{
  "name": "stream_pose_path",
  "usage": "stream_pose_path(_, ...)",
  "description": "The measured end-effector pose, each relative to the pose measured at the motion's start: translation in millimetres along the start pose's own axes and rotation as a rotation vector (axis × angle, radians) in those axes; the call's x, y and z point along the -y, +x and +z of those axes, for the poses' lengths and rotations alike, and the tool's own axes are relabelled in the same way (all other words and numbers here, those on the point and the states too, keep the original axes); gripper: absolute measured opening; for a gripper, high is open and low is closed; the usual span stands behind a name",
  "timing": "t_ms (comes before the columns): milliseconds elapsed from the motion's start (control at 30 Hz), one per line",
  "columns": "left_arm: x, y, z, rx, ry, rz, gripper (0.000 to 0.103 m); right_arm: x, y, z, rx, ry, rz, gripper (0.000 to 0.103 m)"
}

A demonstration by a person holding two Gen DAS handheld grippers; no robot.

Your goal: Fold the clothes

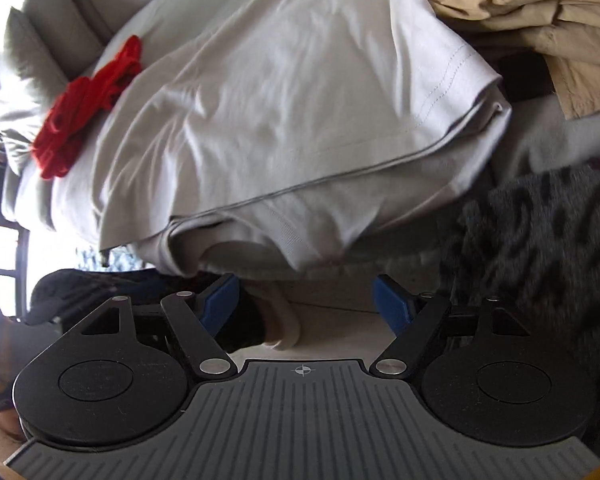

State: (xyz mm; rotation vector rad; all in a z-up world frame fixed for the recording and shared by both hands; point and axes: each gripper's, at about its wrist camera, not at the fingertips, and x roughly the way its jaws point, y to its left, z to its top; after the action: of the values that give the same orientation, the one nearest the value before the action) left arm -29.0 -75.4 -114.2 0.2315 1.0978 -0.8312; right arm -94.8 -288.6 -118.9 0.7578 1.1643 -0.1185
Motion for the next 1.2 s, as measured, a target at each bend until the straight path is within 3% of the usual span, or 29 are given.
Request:
stream_pose_path(200, -15, -18, 2, 0.124, -0.143, 0.052, 0.052, -19, -21, 6, 0.136, -0.03, -0.013, 0.08)
stream_pose_path(333, -30, -27, 4, 0.192, -0.246, 0.066, 0.052, -13, -33, 7, 0.256, 0.008, 0.031, 0.079)
stream_pose_path(400, -36, -30, 2, 0.25, -0.296, 0.061, 0.048, 1, -40, 6, 0.333, 0.091, 0.057, 0.072)
stream_pose_path(433, -36, -30, 2, 0.275, -0.297, 0.063, 0.041, 8, -42, 6, 0.358, 0.138, 0.062, 0.064)
stream_pose_path(467, -33, -30, 2, 0.292, -0.266, 0.071, 0.038, 11, -40, 6, 0.363, 0.166, 0.074, 0.055)
stream_pose_path(500, -29, -29, 3, 0.308, -0.234, 0.08, 0.034, 13, -37, 6, 0.356, 0.179, 0.093, 0.053)
stream_pose_path(767, 16, -10, -2, 0.364, 0.113, 0.201, 0.037, 19, -7, 7, 0.296, 0.312, 0.235, 0.053)
stream_pose_path(933, 10, 3, -3, 0.333, 0.132, 0.282, 0.038, 31, 7, 9, 0.312, 0.415, 0.219, 0.053)
stream_pose_path(1067, 1, 10, -9, 0.293, 0.128, 0.301, 0.038, 37, 11, 11, 0.324, 0.447, 0.208, 0.053)
stream_pose_path(1200, 10, 18, -9, 0.289, 0.221, 0.389, 0.039, 41, 15, 12, 0.317, 0.459, 0.218, 0.053)
